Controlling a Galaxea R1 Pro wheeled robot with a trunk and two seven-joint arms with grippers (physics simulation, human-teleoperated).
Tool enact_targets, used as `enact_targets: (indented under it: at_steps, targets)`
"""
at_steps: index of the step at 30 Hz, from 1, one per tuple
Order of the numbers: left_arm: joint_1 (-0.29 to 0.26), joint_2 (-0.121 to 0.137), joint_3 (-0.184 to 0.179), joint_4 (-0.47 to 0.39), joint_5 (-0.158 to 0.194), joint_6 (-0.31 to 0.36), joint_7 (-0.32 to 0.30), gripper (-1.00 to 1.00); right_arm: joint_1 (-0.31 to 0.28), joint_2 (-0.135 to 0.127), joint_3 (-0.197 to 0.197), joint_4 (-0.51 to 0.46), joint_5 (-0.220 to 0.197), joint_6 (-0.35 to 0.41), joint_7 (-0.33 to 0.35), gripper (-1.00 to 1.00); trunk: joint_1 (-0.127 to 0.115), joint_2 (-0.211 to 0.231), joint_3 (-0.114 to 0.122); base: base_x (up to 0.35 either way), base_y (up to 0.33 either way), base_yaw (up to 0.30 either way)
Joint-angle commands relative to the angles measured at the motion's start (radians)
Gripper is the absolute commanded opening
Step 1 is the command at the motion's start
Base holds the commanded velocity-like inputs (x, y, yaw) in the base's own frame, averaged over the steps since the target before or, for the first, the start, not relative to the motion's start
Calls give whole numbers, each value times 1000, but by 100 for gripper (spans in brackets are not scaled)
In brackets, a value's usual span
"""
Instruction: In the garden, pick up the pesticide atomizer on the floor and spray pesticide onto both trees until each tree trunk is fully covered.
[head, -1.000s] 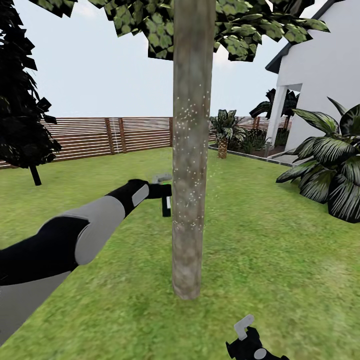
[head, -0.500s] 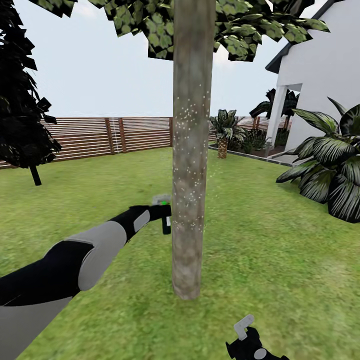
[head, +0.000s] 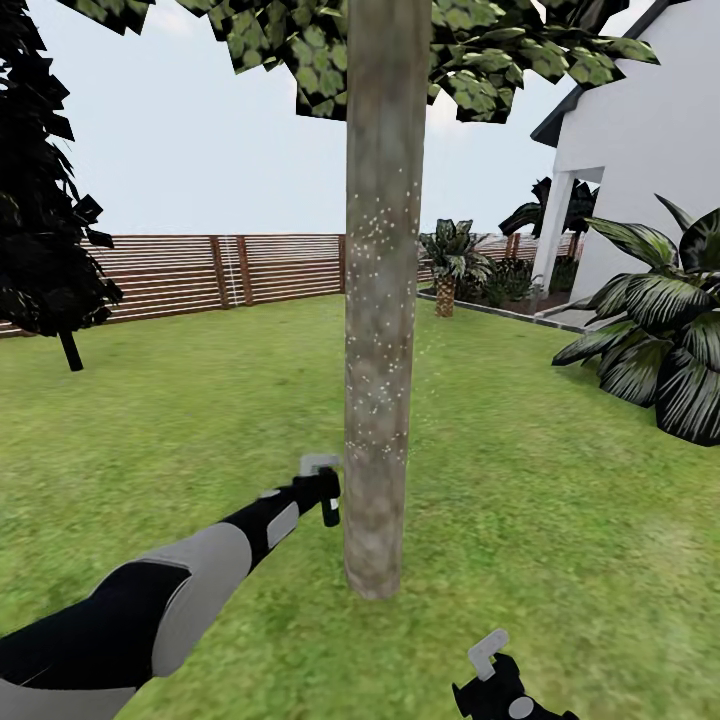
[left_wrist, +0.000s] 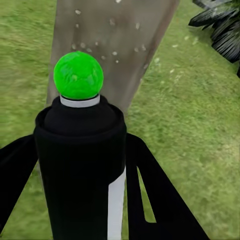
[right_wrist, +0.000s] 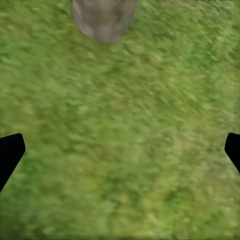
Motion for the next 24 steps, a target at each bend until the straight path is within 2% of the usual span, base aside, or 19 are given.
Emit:
enact_targets:
  at_steps: [1,2,3,7,14,19,24]
  targets:
    - [16,8,1,-1,-33,-16,0,-100,0,-1,0,0,-1,-3,0,100,0,0,0,0,0,0]
    - [25,15,0,-1,-72,-24,0,-100,0,-2,-1,0,-1,-4,-1,100,0,0,0,0,32,0]
    - [29,18,0,0,-89,-27,0,-100,0,-2,-1,0,-1,-5,-1,100,0,0,0,0,121,0]
    - [34,23,0,0,-115,-31,0,-100,11,-3,-1,0,-2,-6,-1,100,0,0,0,0,247,0]
    - [35,24,1,0,-119,-31,0,-100,17,-3,-1,0,-2,-6,-2,100,0,0,0,0,339,-13]
    - [35,27,1,0,-118,-28,0,-100,18,-3,-1,-1,-5,-6,-2,100,0,0,4,0,349,-188]
    - [35,35,1,0,-118,-28,0,-100,27,-3,-3,0,-10,-5,-6,100,0,0,5,0,350,-52]
